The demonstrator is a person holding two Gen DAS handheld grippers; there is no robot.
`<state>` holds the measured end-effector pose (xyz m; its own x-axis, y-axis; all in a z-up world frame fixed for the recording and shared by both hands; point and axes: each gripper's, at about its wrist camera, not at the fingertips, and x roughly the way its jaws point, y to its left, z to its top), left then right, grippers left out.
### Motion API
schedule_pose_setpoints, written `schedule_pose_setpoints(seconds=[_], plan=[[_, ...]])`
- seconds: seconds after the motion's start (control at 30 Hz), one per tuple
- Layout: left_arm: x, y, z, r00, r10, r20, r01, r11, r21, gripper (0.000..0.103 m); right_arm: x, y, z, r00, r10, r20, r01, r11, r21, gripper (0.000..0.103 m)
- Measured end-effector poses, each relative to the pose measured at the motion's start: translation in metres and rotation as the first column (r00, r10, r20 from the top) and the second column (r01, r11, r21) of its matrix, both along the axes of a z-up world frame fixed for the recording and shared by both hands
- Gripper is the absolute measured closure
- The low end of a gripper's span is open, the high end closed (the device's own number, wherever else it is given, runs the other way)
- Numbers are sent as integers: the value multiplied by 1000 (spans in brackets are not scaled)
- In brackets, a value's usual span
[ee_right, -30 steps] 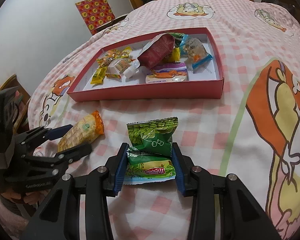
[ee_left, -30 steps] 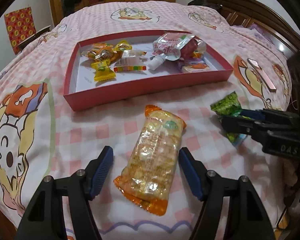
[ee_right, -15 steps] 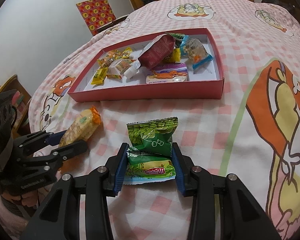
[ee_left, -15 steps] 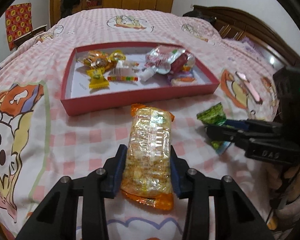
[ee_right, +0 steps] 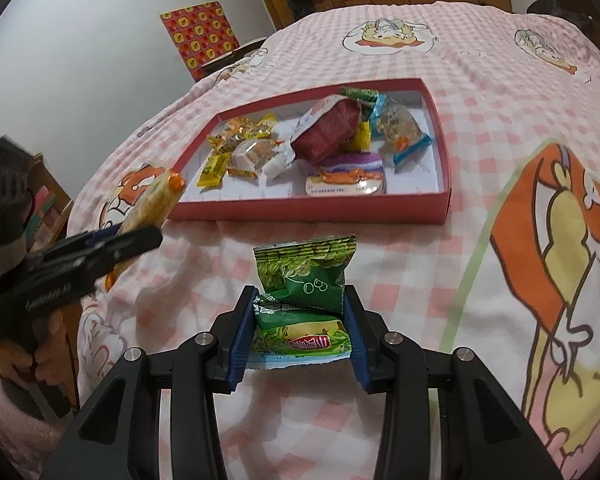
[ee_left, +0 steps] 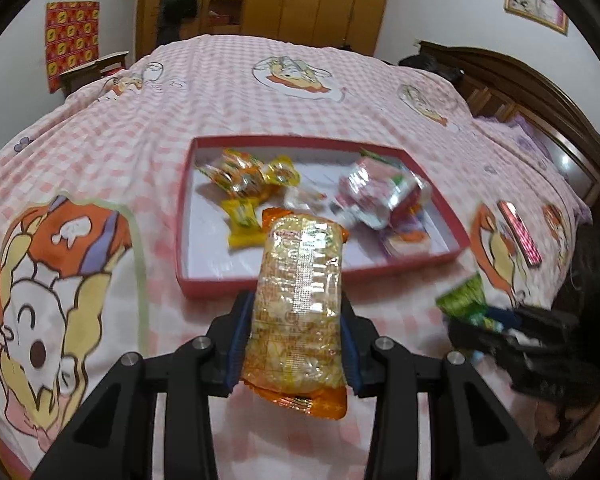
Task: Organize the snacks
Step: 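Lift both held snacks and carry them over the box lid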
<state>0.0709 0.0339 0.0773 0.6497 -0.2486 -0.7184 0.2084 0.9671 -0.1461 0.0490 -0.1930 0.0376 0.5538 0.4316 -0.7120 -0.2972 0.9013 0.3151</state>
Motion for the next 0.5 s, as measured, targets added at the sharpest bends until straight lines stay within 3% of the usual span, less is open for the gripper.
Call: schedule_pose_setpoints(seconds=[0.5], plan=[[68, -3, 1, 996, 94, 3, -94, 996, 6, 62, 23, 10, 27, 999, 16, 44, -15, 999, -32, 61]])
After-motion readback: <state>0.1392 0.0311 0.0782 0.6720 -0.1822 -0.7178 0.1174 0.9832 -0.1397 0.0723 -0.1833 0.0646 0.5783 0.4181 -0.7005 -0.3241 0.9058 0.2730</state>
